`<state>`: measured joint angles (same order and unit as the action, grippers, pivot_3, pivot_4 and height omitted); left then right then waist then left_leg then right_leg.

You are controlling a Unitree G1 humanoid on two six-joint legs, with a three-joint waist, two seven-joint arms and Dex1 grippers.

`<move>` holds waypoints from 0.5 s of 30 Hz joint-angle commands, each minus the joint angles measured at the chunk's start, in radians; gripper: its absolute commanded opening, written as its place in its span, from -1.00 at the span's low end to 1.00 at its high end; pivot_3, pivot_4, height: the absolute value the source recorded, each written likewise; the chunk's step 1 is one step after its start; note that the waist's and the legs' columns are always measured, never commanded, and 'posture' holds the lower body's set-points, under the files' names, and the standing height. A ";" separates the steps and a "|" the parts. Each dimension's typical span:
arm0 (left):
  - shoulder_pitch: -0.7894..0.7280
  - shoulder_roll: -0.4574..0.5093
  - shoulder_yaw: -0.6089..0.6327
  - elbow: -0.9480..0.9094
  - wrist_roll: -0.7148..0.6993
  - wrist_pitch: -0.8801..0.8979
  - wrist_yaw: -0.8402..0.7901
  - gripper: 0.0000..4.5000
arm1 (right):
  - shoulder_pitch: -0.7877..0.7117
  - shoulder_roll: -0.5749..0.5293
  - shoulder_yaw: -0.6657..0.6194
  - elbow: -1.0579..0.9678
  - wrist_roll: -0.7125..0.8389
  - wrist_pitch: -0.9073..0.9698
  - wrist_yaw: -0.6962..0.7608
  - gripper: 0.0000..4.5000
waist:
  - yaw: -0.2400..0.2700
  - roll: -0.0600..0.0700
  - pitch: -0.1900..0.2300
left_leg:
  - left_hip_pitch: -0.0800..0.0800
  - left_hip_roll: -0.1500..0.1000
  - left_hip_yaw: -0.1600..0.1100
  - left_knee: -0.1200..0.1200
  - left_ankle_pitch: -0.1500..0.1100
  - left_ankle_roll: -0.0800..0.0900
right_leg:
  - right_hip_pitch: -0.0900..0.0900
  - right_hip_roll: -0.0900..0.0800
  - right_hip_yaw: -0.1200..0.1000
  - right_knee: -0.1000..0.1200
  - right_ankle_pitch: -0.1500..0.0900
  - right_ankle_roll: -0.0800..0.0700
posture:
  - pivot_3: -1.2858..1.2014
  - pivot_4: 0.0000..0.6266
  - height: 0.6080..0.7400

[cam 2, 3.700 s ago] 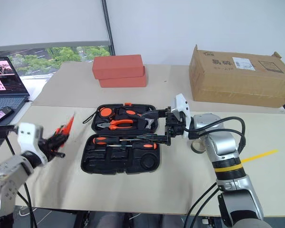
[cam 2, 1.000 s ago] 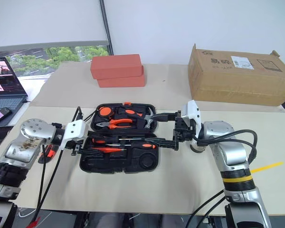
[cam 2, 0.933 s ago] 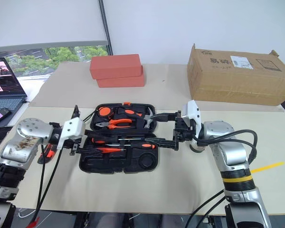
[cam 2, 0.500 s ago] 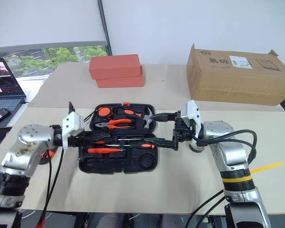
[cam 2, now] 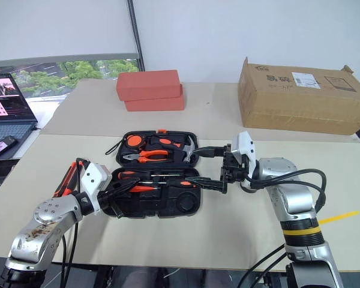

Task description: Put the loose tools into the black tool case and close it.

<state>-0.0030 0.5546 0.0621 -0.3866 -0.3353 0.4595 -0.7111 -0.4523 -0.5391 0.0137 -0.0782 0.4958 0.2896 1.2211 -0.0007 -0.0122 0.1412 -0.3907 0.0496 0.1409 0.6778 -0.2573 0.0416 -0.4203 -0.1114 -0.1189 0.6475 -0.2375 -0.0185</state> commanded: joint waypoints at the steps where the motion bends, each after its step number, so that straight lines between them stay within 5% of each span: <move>1: 0.020 0.002 -0.006 -0.013 0.010 -0.017 0.011 -0.94 | -0.016 -0.001 -0.020 -0.040 0.030 -0.020 0.001 1.00 | 0.001 0.000 0.000 | 0.000 0.000 0.000 0.000 0.000 0.000 | 0.000 0.000 0.000 0.000 0.000 0.000 | 0.03 -0.52 0.57; 15: -0.043 0.033 -0.108 0.086 0.088 0.015 0.000 -0.94 | -0.013 -0.016 -0.008 -0.054 0.017 -0.006 0.000 1.00 | 0.011 0.000 0.000 | 0.000 0.000 0.000 0.000 0.000 0.001 | 0.001 -0.001 -0.001 0.000 0.000 0.000 | 0.03 -0.52 0.57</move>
<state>-0.0639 0.5714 -0.0118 -0.3210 -0.2736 0.4542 -0.7000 -0.4531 -0.5401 0.0176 -0.0895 0.4952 0.2899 1.2194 0.0105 -0.0121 0.1411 -0.3906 0.0495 0.1410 0.6776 -0.2577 0.0422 -0.4198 -0.1121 -0.1199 0.6471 -0.2375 -0.0185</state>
